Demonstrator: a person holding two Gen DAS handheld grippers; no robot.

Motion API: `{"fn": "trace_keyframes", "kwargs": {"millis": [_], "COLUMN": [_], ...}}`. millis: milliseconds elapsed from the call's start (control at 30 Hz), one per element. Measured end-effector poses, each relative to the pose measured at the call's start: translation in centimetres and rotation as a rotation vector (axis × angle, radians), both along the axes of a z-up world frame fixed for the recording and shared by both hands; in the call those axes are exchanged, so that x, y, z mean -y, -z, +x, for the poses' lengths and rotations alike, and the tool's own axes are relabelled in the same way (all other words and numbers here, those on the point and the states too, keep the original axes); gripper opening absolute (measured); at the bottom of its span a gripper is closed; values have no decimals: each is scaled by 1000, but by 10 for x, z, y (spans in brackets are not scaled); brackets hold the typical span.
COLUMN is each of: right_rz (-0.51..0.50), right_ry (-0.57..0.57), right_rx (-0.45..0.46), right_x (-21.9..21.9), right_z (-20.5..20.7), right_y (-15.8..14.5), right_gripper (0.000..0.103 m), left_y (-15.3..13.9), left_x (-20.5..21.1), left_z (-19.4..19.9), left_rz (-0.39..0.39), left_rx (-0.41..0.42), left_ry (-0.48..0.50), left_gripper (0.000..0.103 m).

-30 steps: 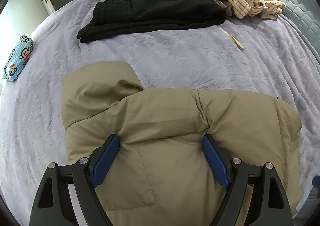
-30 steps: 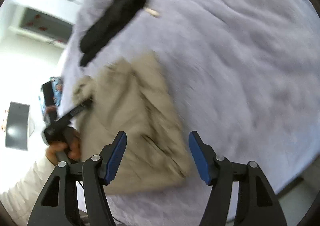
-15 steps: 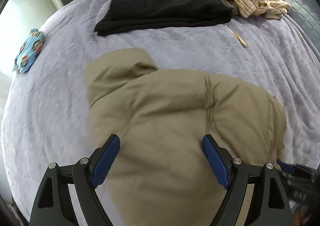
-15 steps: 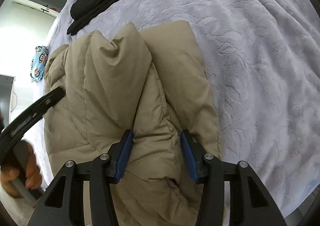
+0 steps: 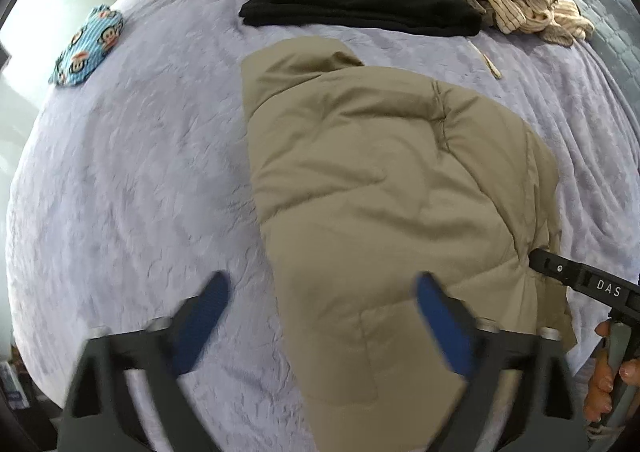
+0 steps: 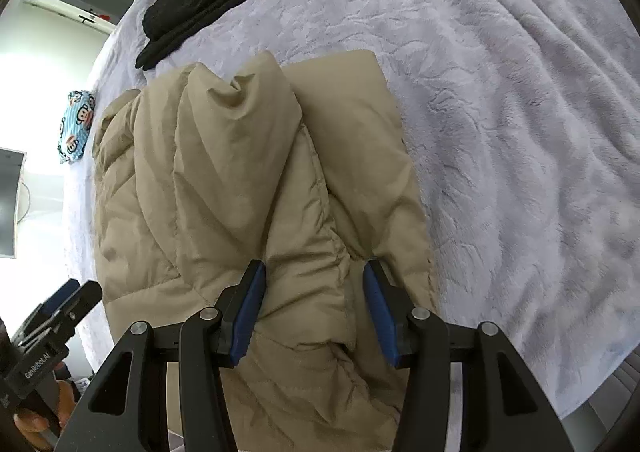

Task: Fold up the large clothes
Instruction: 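Release the folded jacket and hold both tools open above it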

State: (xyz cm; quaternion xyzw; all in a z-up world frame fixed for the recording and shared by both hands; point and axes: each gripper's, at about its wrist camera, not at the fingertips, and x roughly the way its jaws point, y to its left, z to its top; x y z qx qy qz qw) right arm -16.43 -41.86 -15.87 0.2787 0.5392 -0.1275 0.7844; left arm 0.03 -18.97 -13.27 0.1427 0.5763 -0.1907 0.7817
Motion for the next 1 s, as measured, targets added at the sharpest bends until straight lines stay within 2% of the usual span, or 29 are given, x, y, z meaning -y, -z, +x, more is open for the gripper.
{"fn": "trace_keyframes", "kwargs": {"millis": [300, 333, 400, 533, 633, 767, 1000], "right_rz": [-52, -60, -70, -95, -96, -105, -111], "right_ry": [29, 26, 17, 4, 11, 26, 45], "right_rx": [8, 9, 0, -6, 0, 14, 44], "right_x": [-25, -29, -38, -58, -67, -72, -58], "right_z": [-19, -22, -29, -49, -62, -72, -77], "right_y": [-17, -19, -22, -26, -29, -34, -43], "right_gripper": [55, 56, 67, 71, 81, 87, 89], "left_y": [2, 2, 2, 3, 4, 6, 13], "left_x": [-32, -35, -40, -53, -59, -65, -63], "left_z": [-7, -8, -10, -14, -17, -21, -19], "left_rz": [-38, -42, -46, -63, -68, -74, -66], "left_rx": [-15, -18, -24, -41, -46, -52, -75], "left_ry": [7, 9, 13, 25, 34, 44, 36], "left_gripper": [102, 102, 102, 102, 102, 102, 102]}}
